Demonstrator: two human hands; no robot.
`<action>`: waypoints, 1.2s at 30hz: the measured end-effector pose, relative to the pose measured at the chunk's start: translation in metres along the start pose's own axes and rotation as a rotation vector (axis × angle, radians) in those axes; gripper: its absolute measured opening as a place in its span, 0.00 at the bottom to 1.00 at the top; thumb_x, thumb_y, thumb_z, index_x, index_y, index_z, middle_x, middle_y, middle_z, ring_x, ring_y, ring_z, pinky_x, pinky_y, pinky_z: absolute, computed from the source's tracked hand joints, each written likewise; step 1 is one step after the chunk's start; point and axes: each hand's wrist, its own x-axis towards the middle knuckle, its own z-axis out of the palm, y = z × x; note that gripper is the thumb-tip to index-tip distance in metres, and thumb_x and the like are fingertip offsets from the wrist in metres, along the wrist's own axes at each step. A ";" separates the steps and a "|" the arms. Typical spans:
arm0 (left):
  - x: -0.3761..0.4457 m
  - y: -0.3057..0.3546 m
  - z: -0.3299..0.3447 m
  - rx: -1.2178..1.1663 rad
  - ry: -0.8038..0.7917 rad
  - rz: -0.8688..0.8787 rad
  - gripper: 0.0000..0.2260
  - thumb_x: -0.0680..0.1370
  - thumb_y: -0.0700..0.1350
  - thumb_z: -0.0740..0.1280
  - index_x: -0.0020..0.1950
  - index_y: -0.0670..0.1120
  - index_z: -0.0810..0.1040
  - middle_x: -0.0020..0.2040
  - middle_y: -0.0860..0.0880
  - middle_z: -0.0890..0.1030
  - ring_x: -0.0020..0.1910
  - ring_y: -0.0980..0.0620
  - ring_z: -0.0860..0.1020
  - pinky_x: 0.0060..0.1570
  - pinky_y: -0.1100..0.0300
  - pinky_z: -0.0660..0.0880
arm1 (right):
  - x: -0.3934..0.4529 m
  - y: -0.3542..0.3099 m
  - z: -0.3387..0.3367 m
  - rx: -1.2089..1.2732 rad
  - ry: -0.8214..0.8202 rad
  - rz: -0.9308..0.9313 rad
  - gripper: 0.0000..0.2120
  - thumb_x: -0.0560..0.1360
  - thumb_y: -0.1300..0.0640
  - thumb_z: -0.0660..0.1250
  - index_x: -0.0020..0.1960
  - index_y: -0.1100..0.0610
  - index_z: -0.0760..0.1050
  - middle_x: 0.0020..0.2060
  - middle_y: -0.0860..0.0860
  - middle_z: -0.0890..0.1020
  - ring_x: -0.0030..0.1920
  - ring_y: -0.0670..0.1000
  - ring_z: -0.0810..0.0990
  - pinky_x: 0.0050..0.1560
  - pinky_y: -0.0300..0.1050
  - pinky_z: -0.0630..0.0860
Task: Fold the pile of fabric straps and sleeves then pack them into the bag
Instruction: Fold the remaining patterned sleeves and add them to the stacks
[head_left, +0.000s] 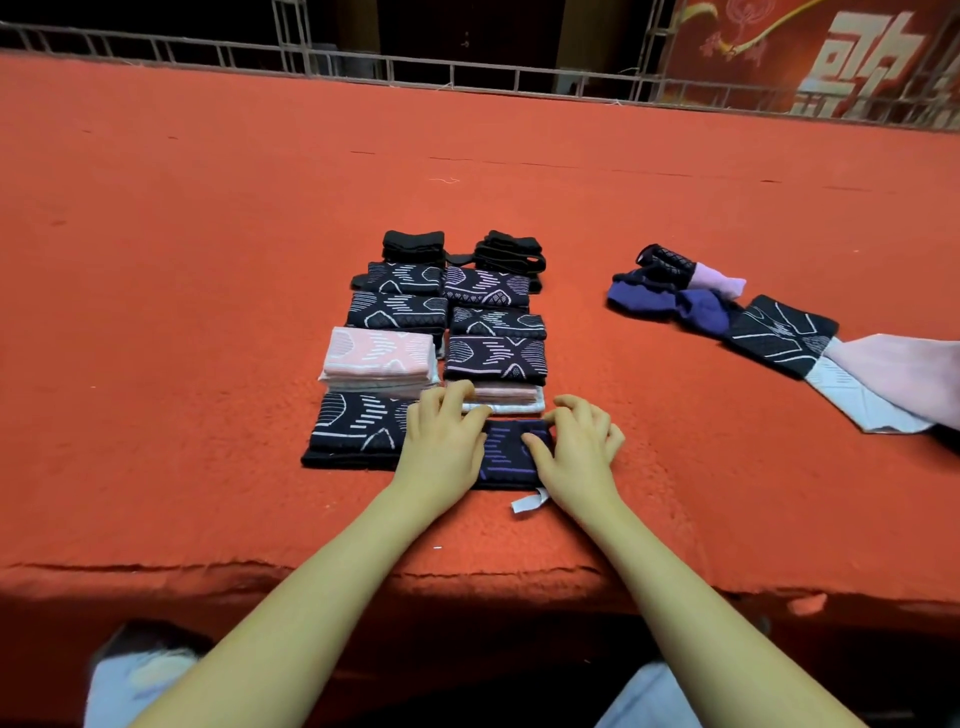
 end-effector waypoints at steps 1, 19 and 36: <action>0.001 0.000 0.000 0.052 -0.053 -0.017 0.13 0.63 0.42 0.77 0.46 0.43 0.82 0.54 0.44 0.76 0.48 0.45 0.66 0.40 0.50 0.73 | 0.000 0.000 0.001 0.004 0.017 -0.015 0.12 0.76 0.51 0.67 0.53 0.59 0.75 0.66 0.52 0.70 0.67 0.55 0.62 0.62 0.48 0.51; 0.013 -0.008 -0.002 0.103 -0.134 -0.035 0.13 0.68 0.47 0.74 0.49 0.44 0.80 0.48 0.46 0.80 0.45 0.43 0.78 0.45 0.52 0.62 | 0.009 -0.004 0.002 -0.105 -0.010 0.039 0.31 0.78 0.46 0.60 0.77 0.50 0.53 0.78 0.50 0.51 0.76 0.54 0.50 0.69 0.54 0.48; 0.090 0.109 0.034 -0.110 -0.264 0.188 0.20 0.69 0.50 0.56 0.52 0.44 0.81 0.54 0.43 0.81 0.47 0.42 0.80 0.45 0.52 0.75 | 0.025 0.107 -0.067 -0.006 0.175 0.100 0.24 0.73 0.46 0.53 0.62 0.56 0.76 0.61 0.50 0.78 0.61 0.55 0.72 0.53 0.42 0.54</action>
